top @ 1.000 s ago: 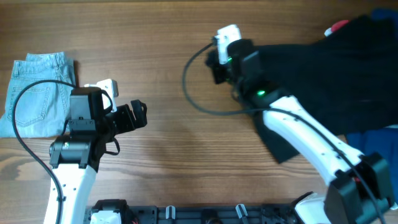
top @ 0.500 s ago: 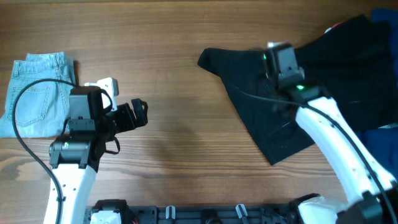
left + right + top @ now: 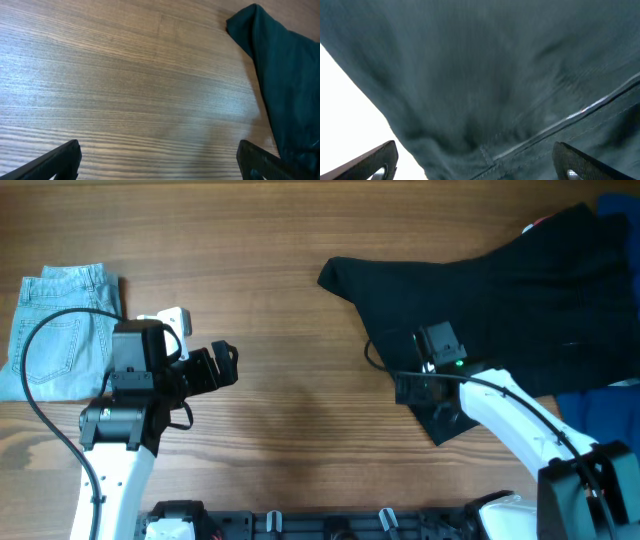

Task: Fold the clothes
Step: 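Drag the black garment with the right gripper toward the table center, then grasp the black garment's edge with the left gripper and pull it left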

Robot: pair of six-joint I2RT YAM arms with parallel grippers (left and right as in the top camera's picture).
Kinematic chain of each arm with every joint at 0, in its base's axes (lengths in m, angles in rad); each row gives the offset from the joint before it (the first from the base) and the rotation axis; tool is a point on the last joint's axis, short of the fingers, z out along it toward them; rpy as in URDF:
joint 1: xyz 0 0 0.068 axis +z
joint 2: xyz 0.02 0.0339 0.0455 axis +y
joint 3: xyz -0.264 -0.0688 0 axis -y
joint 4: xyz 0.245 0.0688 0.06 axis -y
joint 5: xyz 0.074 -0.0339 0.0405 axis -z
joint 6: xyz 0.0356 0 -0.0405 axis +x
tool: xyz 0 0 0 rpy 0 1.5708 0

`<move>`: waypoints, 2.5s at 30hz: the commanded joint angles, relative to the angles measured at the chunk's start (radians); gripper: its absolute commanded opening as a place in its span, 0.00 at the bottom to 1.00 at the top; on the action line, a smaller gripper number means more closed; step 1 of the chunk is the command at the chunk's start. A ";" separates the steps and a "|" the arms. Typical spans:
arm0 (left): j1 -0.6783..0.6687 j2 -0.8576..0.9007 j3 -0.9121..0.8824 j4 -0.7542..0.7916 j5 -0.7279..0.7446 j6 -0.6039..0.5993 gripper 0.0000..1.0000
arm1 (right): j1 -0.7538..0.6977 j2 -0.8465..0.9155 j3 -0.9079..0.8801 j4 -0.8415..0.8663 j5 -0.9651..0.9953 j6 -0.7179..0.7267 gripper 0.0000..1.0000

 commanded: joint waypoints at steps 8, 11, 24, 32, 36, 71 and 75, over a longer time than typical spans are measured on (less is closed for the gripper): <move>-0.002 0.005 0.012 0.000 0.016 -0.013 1.00 | 0.003 0.018 -0.081 0.084 -0.130 -0.013 0.25; -0.002 0.005 0.012 0.000 0.016 -0.013 1.00 | 0.003 0.020 -0.081 0.089 -0.133 -0.014 0.04; -0.002 0.005 0.012 0.000 0.016 -0.013 1.00 | 0.391 0.019 0.371 -0.008 -0.615 -0.370 0.04; -0.002 0.005 0.012 0.001 0.016 -0.013 1.00 | 0.490 0.015 0.629 0.018 -0.560 -0.296 0.04; -0.002 0.005 0.012 0.000 0.016 -0.013 1.00 | 0.282 0.004 0.629 -0.098 0.183 0.088 0.04; -0.436 0.389 0.012 0.436 0.134 -0.225 0.98 | -0.571 -0.063 0.590 -0.648 0.167 0.287 0.78; -0.606 0.579 0.012 0.666 0.137 -0.267 0.98 | -0.571 -0.131 0.590 -0.569 0.078 0.172 0.79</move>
